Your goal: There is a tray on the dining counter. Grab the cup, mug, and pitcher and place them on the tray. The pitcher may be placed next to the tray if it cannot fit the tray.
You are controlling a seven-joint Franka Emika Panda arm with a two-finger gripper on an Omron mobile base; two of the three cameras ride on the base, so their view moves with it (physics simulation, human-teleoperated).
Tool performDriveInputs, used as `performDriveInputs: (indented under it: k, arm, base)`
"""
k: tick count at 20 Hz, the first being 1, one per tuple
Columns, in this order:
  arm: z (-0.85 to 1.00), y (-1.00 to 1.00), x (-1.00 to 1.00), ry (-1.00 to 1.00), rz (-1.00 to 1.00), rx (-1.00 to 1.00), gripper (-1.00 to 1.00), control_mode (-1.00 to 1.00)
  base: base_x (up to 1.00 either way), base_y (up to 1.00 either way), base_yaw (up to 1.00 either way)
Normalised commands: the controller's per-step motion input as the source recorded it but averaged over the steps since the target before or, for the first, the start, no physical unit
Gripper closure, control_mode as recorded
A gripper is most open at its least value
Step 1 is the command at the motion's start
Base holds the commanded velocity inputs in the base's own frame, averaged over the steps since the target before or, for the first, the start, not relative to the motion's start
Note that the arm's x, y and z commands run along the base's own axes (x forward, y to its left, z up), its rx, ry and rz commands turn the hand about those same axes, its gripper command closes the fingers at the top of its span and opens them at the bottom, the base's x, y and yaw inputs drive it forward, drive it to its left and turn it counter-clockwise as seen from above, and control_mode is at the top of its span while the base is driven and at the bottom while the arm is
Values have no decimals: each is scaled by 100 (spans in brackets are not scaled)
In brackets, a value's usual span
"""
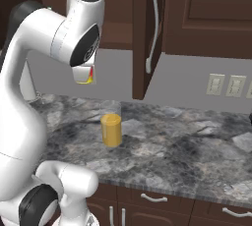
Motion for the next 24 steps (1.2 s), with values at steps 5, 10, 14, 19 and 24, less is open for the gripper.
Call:
performDriveInputs:
  k: [5, 10, 14, 19, 24]
  arm:
    - [-35, 18, -38, 1, 0, 0, 100, -100]
    - [-29, 20, -32, 0, 0, -1, 100, -100]
    - [-26, 3, -21, 0, 0, 0, 100, -100]
    - [-6, 0, -7, 1, 0, 0, 100, -100]
    - [0, 0, 0, 0, 0, 0, 100, 100]
  base:
    - [0, 0, 0]
    - [0, 0, 0]
    - [0, 0, 0]
    - [0, 0, 0]
    - [0, 0, 0]
